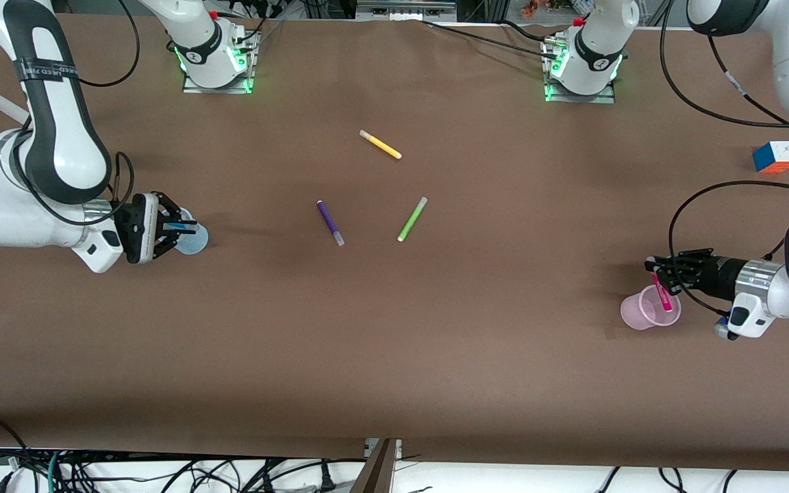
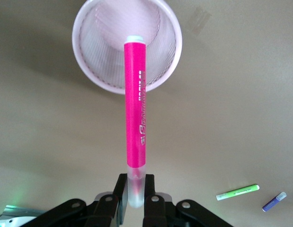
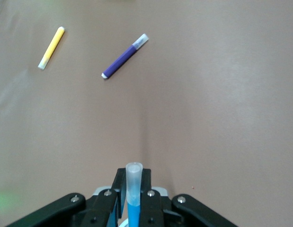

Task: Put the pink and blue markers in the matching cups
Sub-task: 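Lower and release the markers into the matching cups with both grippers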

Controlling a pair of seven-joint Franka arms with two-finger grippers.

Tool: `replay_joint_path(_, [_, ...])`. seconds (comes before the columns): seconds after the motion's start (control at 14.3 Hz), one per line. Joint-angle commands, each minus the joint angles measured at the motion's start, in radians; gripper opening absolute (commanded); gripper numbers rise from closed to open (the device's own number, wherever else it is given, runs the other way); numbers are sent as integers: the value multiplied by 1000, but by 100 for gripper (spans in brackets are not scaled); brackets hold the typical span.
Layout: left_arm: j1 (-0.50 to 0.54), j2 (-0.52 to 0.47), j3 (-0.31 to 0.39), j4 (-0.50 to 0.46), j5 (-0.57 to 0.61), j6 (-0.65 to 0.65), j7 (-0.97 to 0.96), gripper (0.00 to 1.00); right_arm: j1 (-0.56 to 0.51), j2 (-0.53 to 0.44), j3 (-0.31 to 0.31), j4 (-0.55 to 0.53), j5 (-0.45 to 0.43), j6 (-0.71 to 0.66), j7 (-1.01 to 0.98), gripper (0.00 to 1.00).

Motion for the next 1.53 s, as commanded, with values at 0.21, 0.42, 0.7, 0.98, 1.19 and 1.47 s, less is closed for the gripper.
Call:
replay_joint_path(0.21, [10, 66, -6, 61, -14, -3, 56, 0, -18, -22, -4, -31, 31, -41, -78, 0])
replay_joint_path(0.42, [8, 67, -4, 59, -11, -3, 66, 0, -22, -12, -10, -34, 33, -40, -134, 0])
replay_joint_path(0.7, [8, 67, -4, 59, -9, -3, 66, 6, -33, -8, -12, -37, 33, -43, -147, 0])
replay_joint_path(0.98, [7, 67, -4, 58, -6, -7, 61, 39, -39, 1, -12, -37, 33, -58, -190, 0])
replay_joint_path(1.19, [7, 66, -3, 55, -6, -7, 59, 62, -42, 6, -12, -37, 33, -60, -213, 0])
replay_joint_path(1.47, [7, 58, -3, 48, -4, -7, 69, 100, -62, 43, -13, -39, 112, -66, -295, 0])
